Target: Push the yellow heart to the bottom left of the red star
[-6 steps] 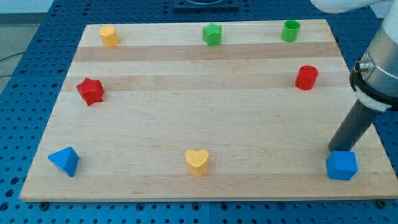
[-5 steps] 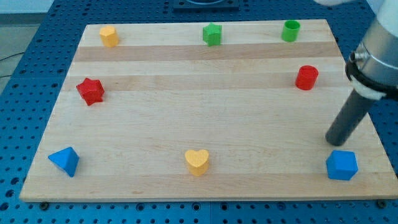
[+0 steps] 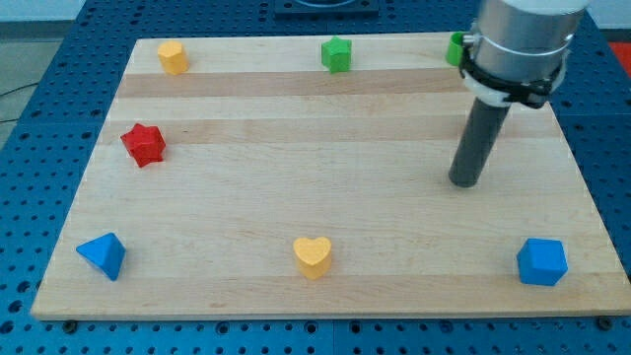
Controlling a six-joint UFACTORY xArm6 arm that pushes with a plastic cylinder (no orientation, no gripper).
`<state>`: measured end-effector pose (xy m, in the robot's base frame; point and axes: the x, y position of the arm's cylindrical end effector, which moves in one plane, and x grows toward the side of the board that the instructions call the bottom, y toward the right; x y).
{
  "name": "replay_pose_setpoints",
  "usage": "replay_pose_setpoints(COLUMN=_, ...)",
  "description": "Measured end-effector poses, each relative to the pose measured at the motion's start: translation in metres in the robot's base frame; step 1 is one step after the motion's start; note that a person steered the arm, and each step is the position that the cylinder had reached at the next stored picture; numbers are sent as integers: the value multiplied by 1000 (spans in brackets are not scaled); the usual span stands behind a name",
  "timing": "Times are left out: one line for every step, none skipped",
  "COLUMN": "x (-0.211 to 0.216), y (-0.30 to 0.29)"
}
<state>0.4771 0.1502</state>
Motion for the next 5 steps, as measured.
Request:
replay_pose_setpoints(x=17, y=-23)
replay_pose_setpoints(x=80, y=-11)
replay_pose_setpoints(x=126, y=-66)
replay_pose_setpoints(x=140, y=-96)
replay_pose_setpoints(x=123, y=-86)
